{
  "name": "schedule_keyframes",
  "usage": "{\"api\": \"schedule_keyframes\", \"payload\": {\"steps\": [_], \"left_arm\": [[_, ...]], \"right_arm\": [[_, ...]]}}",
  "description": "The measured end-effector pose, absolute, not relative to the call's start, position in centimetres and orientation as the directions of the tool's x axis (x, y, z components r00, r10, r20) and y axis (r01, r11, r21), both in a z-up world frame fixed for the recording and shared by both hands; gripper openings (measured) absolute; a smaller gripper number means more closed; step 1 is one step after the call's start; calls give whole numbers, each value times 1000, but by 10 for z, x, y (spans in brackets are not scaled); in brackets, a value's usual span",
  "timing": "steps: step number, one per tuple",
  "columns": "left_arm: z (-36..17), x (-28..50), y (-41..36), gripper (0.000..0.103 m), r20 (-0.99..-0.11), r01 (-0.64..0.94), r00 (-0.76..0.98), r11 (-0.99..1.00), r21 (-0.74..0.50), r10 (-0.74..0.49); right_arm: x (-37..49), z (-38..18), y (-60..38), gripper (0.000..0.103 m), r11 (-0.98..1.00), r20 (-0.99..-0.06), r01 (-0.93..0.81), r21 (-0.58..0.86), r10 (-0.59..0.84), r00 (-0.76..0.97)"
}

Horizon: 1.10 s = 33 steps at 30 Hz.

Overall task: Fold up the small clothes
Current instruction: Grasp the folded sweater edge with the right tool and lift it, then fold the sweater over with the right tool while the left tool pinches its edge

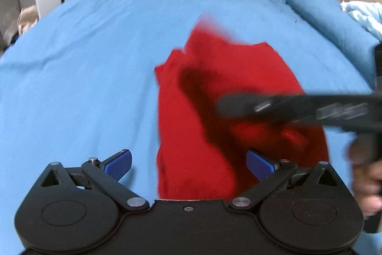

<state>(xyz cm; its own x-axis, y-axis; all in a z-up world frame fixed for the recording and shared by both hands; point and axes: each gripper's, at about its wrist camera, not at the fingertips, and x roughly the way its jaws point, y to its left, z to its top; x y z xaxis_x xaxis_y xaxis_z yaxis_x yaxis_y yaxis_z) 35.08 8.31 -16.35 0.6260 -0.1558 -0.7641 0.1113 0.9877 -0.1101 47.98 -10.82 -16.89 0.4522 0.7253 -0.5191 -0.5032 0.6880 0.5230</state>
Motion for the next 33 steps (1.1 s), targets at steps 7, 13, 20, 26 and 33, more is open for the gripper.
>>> {"api": "schedule_keyframes", "payload": {"steps": [7, 13, 20, 26, 33], "left_arm": [[-173, 337, 89, 100, -730, 139, 652, 978, -154, -208], [-149, 318, 81, 95, -635, 215, 717, 957, -193, -289], [-157, 330, 80, 63, -645, 151, 702, 948, -278, -301], [-152, 343, 81, 25, -655, 111, 704, 954, -280, -274], [-137, 341, 85, 8, -635, 118, 716, 947, -298, -289]], "right_arm": [[483, -187, -103, 61, 688, -531, -482, 543, 726, 438], [455, -141, -172, 79, 743, -425, -428, 515, 655, 624], [398, -159, -205, 84, 872, -505, -324, 368, 480, 718], [374, -205, -172, 88, 932, -603, -281, 230, 363, 710], [367, -228, -166, 90, 952, -593, -230, 204, 307, 745]]}}
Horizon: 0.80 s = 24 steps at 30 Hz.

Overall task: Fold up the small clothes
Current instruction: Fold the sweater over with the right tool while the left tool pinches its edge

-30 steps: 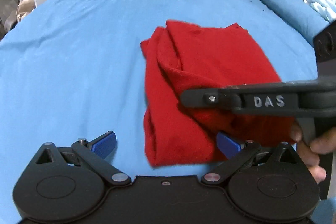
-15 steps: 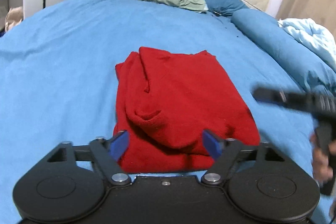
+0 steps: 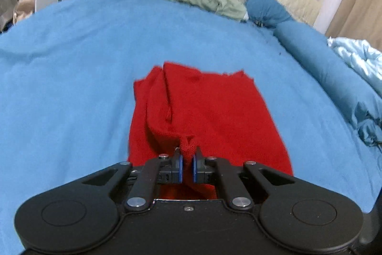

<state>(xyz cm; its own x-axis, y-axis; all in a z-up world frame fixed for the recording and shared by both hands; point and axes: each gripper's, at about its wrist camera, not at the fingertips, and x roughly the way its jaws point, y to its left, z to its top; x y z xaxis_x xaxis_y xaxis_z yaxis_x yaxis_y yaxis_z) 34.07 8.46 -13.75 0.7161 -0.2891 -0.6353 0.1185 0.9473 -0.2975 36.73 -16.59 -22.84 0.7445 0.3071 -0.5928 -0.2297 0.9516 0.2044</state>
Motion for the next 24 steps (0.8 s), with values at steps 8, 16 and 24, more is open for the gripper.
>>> {"api": "schedule_keyframes", "payload": {"steps": [8, 16, 24], "left_arm": [[-109, 333, 91, 7, -555, 130, 784, 948, -289, -277], [-113, 320, 92, 7, -546, 162, 789, 954, -254, -280], [-186, 313, 86, 10, -640, 157, 746, 983, -99, -184]], "right_arm": [[373, -235, -149, 91, 973, -602, -202, 114, 229, 765], [371, -226, -169, 83, 998, -593, -33, 52, 58, 803], [372, -230, -180, 82, 993, -639, -116, -4, 87, 764]]}}
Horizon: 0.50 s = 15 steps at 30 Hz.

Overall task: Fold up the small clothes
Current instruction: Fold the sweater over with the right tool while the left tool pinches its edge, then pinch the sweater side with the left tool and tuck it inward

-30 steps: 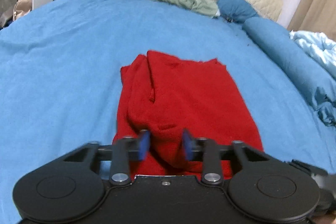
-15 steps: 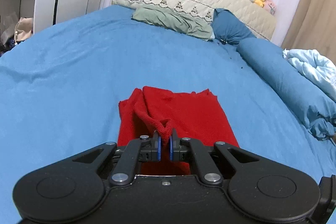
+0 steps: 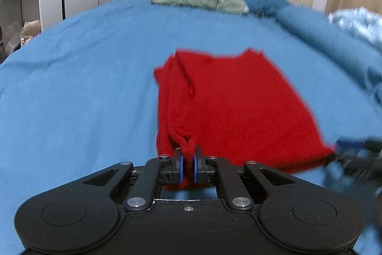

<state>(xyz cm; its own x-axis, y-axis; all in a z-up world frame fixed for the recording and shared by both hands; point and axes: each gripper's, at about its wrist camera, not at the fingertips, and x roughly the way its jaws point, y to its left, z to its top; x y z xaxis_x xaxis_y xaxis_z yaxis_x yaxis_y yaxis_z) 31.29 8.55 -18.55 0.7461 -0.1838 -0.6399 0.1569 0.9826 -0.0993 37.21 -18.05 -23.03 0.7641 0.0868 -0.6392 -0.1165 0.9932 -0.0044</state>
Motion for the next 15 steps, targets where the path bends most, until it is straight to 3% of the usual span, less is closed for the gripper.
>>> {"api": "schedule_keyframes", "payload": {"steps": [4, 7, 9, 11, 15], "left_arm": [[-186, 310, 76, 10, -632, 155, 760, 987, -50, -152], [-175, 306, 75, 20, -627, 157, 766, 987, -35, -143], [-165, 300, 77, 35, -620, 134, 778, 991, 8, -101], [-160, 301, 84, 69, -628, 99, 777, 994, 44, -49], [-144, 318, 110, 75, -629, 75, 773, 996, -38, -82]], "right_arm": [[371, -226, -182, 82, 987, -649, -162, -11, 116, 752], [363, -220, -193, 82, 981, -656, -193, 23, 160, 738], [360, -209, -199, 84, 975, -666, -208, 74, 204, 718], [360, -196, -209, 86, 965, -670, -217, 149, 260, 695], [373, -167, -221, 101, 945, -648, -223, 239, 327, 688]]}}
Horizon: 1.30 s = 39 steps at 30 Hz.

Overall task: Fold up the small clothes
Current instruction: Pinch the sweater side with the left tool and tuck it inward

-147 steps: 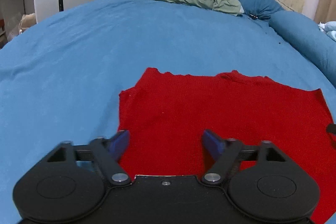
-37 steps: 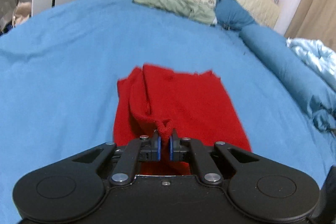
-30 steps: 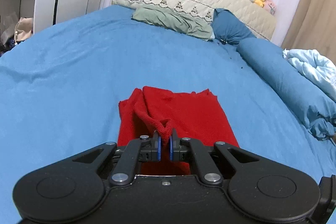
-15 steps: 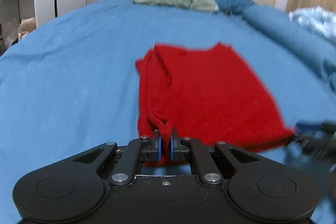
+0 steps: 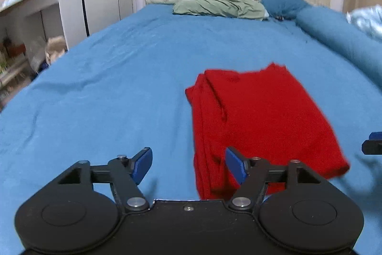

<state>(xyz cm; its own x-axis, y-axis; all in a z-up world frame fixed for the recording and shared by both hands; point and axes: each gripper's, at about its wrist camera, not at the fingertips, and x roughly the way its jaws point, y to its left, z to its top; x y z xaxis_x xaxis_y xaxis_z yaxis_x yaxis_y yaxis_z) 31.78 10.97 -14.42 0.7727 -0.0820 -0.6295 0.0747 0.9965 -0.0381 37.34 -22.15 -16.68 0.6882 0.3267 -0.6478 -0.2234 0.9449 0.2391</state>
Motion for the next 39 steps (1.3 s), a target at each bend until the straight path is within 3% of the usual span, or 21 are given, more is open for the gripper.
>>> {"api": "schedule_keyframes", "payload": {"steps": [2, 6, 12, 14, 15, 16, 18, 20, 21, 23, 31, 36, 39], "left_arm": [[-138, 336, 115, 93, -646, 100, 750, 990, -105, -144], [-143, 380, 123, 95, -659, 100, 706, 958, -270, -259], [-170, 429, 124, 94, -693, 96, 644, 933, -346, -324], [-177, 436, 124, 87, -695, 102, 627, 922, -375, -352], [-181, 440, 123, 82, -700, 102, 612, 915, -390, -367], [-184, 442, 122, 73, -702, 103, 603, 910, -402, -379], [-183, 443, 119, 58, -696, 105, 600, 901, -420, -394], [-177, 440, 117, 39, -691, 105, 608, 902, -418, -391], [-171, 437, 115, 37, -686, 116, 619, 908, -402, -383], [-159, 428, 110, 32, -669, 160, 632, 910, -383, -392], [-100, 337, 67, 31, -579, 352, 643, 865, -358, -501], [-116, 281, 23, 32, -585, 393, 629, 858, -330, -513], [-151, 262, -3, 35, -642, 343, 634, 901, -267, -431]], "right_arm": [[388, -155, -227, 101, 928, -630, -217, 302, 365, 686], [434, -157, -235, 101, 883, -616, -144, 446, 420, 667], [487, -193, -230, 97, 852, -640, -78, 517, 445, 626], [493, -203, -224, 92, 864, -649, -90, 495, 436, 623], [495, -208, -220, 85, 869, -654, -95, 486, 433, 620], [496, -213, -218, 81, 870, -654, -99, 483, 433, 620], [495, -217, -214, 53, 862, -641, -112, 494, 449, 623], [495, -212, -212, 42, 867, -629, -126, 483, 443, 639], [492, -207, -212, 38, 870, -621, -135, 473, 439, 650], [488, -195, -210, 36, 871, -597, -146, 470, 435, 674], [400, -126, -249, 35, 871, -527, -200, 449, 439, 728], [326, -130, -288, 37, 902, -579, -139, 409, 375, 724], [303, -161, -302, 38, 925, -647, -71, 373, 314, 695]]}}
